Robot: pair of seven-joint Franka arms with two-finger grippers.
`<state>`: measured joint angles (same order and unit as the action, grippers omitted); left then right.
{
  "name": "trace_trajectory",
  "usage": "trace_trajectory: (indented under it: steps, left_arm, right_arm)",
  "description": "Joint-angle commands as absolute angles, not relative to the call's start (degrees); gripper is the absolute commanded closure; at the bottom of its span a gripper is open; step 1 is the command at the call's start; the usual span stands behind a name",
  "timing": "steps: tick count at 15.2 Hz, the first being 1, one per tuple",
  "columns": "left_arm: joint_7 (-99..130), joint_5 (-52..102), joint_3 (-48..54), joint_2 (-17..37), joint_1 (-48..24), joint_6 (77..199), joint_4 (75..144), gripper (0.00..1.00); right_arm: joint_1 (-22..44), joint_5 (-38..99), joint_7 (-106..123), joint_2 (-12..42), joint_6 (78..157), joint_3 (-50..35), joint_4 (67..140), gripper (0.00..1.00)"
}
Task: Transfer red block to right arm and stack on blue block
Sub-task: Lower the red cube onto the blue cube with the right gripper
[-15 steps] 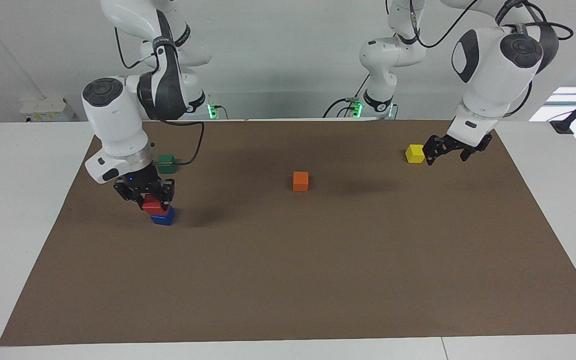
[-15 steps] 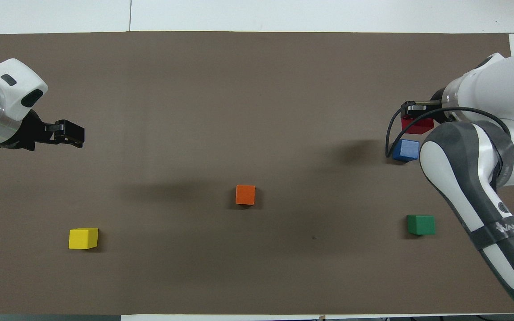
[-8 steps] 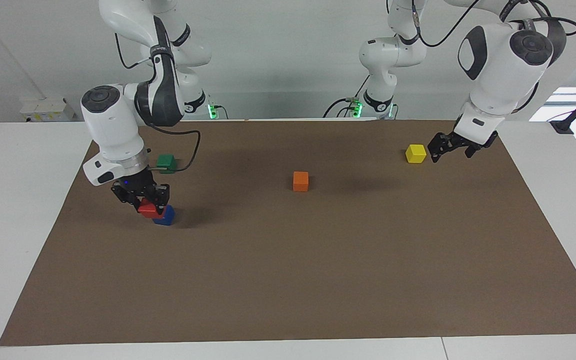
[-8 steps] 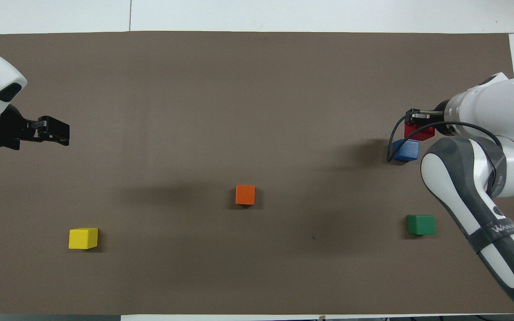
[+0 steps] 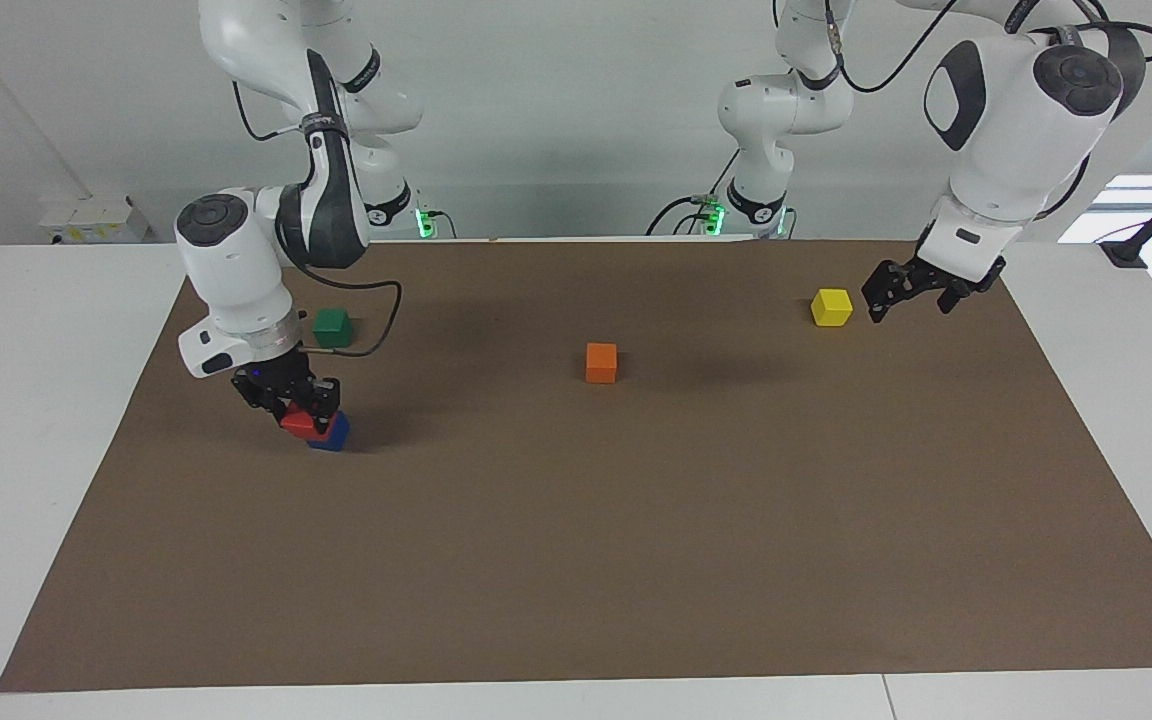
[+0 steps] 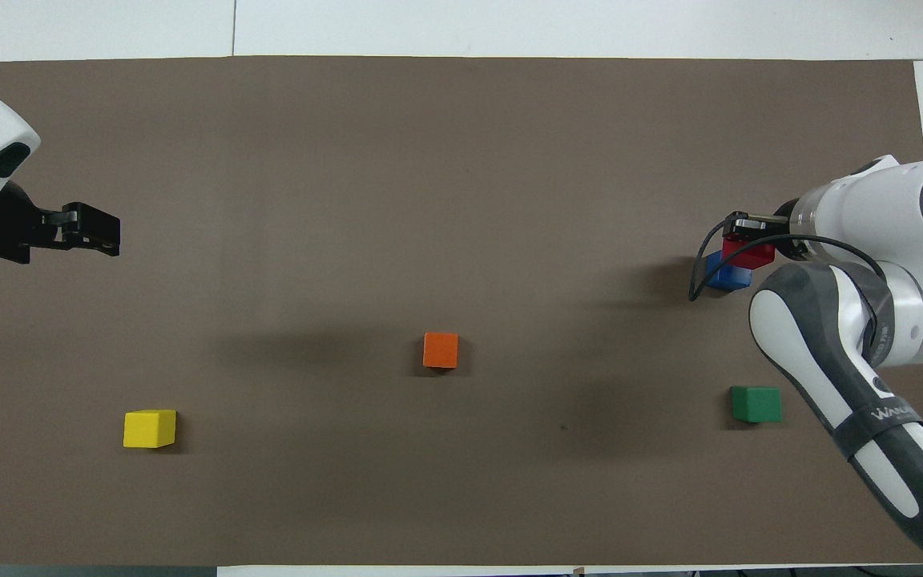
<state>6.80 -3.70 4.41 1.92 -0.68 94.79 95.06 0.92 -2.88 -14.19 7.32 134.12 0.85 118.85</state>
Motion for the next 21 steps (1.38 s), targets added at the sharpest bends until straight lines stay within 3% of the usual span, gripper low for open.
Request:
trace_trajectory:
  steps: [1, 21]
  left_arm:
    - [6.5, -3.1, 3.2, 1.1, -1.1, 94.2, 94.7, 0.0]
    - [6.5, -3.1, 3.2, 0.4, -1.2, 94.0, 95.0, 0.0]
  right_arm:
    - [-0.5, -4.3, -15.9, 5.0, 135.4, 0.4, 122.0, 1.0]
    - [-0.3, -4.3, -16.3, 6.7, 135.9, 0.3, 122.3, 1.0]
